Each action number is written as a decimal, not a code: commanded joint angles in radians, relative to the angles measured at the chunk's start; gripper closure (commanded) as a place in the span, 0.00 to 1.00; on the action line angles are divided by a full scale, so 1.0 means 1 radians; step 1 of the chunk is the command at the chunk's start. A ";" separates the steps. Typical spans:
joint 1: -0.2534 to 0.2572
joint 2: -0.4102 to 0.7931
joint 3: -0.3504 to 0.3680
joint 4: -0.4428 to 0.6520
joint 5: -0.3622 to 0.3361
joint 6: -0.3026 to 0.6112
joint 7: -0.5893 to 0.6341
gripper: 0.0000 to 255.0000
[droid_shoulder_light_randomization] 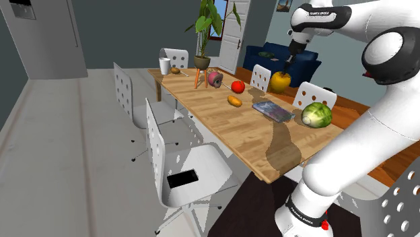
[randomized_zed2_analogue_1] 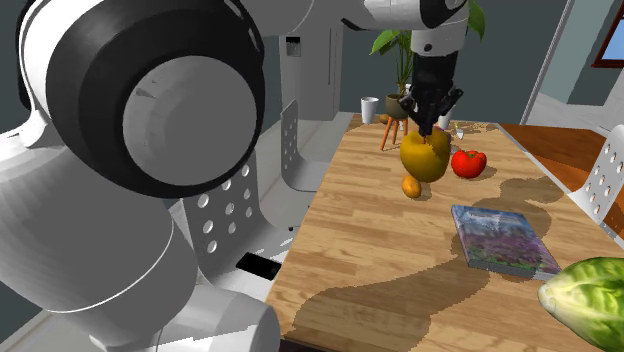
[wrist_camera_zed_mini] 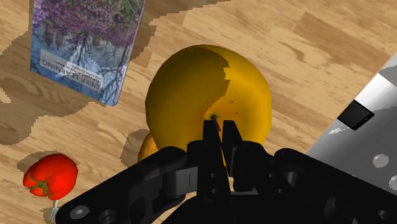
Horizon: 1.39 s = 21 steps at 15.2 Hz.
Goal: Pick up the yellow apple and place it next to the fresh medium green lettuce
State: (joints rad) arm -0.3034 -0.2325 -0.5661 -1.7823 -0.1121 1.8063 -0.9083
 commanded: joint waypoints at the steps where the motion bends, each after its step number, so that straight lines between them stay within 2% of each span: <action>1: -0.016 0.011 -0.040 0.013 0.011 0.001 -0.060 1.00; 6: -0.052 0.051 -0.136 0.061 0.051 -0.008 -0.201 1.00; 10: -0.084 0.115 -0.224 0.123 0.110 -0.022 -0.328 1.00; 15: -0.152 0.249 -0.336 0.234 0.243 -0.059 -0.512 1.00; 18: -0.233 0.361 -0.386 0.324 0.357 -0.100 -0.633 1.00; 21: -0.224 0.340 -0.377 0.266 0.338 -0.052 -0.628 1.00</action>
State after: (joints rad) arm -0.5262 0.1054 -0.9424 -1.5052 0.2232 1.7419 -1.5303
